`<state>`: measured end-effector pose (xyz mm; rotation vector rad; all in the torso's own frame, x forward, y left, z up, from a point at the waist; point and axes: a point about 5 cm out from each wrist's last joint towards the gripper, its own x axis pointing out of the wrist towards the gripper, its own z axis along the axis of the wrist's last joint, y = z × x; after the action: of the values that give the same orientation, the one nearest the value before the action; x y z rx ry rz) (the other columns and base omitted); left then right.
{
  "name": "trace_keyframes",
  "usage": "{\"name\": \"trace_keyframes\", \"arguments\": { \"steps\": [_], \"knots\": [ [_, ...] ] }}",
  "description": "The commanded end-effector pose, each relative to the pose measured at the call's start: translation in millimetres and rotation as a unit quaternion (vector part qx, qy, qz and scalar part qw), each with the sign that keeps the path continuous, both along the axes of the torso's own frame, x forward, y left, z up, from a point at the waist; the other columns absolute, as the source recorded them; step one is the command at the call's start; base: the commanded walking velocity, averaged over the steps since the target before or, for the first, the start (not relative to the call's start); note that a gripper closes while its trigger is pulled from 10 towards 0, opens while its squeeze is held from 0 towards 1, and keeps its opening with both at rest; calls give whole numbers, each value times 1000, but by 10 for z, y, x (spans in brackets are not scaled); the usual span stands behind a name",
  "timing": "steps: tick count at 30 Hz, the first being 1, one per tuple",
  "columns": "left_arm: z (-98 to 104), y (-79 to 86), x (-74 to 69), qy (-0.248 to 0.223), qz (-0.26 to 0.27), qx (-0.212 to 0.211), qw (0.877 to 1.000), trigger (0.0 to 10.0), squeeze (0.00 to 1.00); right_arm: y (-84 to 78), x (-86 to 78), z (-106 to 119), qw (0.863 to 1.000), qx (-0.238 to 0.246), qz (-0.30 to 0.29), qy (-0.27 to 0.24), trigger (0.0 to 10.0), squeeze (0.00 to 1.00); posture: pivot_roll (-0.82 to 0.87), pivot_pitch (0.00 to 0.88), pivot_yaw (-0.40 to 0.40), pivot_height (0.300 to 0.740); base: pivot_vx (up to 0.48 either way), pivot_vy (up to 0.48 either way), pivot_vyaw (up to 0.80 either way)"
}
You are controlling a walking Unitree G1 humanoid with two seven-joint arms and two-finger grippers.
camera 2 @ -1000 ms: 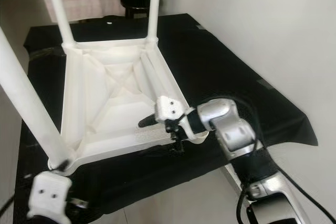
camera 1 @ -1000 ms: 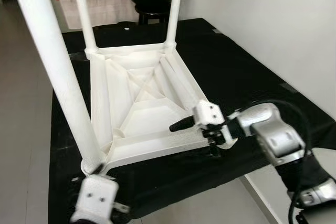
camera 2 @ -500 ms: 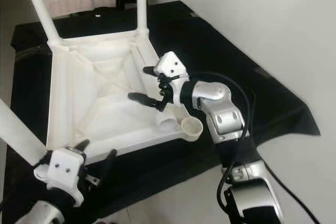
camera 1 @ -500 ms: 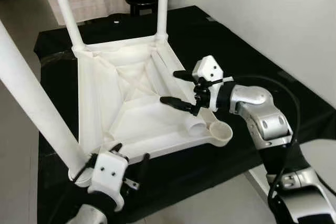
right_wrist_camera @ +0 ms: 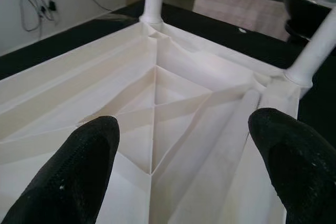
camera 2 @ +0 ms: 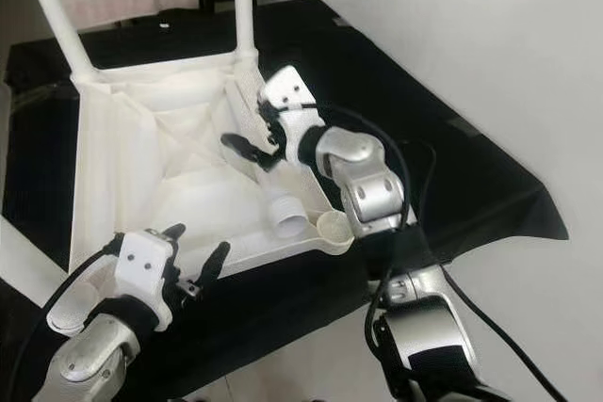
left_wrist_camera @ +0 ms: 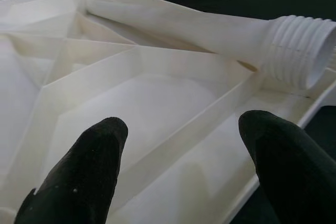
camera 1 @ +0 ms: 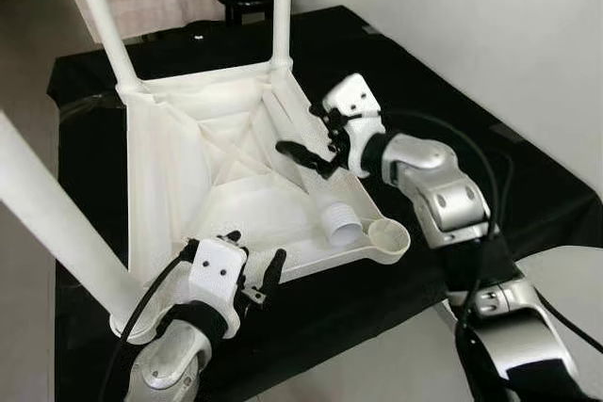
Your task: Building children table
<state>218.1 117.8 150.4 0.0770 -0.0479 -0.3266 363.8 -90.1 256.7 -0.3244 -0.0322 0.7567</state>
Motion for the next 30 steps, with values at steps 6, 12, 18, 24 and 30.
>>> {"name": "trace_keyframes", "arguments": {
  "steps": [6,12,18,24,30],
  "knots": [
    [-10,92,5,-2,56,7,998,10000,0,171,35,-59,993,-79,-3,87,10000,0,-77,153,-36,740,0,0,0],
    [2,53,-51,-5,57,27,998,10000,0,-79,243,-107,968,-135,-89,192,10000,0,-54,187,-60,740,0,0,0],
    [12,25,-94,-4,60,23,998,10000,0,-195,337,-40,957,-149,-126,215,10000,0,-59,198,-70,740,0,0,0],
    [15,-41,-147,1,49,12,999,10000,0,-260,367,-11,945,-156,-146,247,10000,0,-74,222,-98,740,0,0,0],
    [16,-89,-176,3,42,0,999,10000,0,-218,337,-104,933,-150,-127,303,10000,0,-94,224,-113,740,0,0,0]
  ]
}}
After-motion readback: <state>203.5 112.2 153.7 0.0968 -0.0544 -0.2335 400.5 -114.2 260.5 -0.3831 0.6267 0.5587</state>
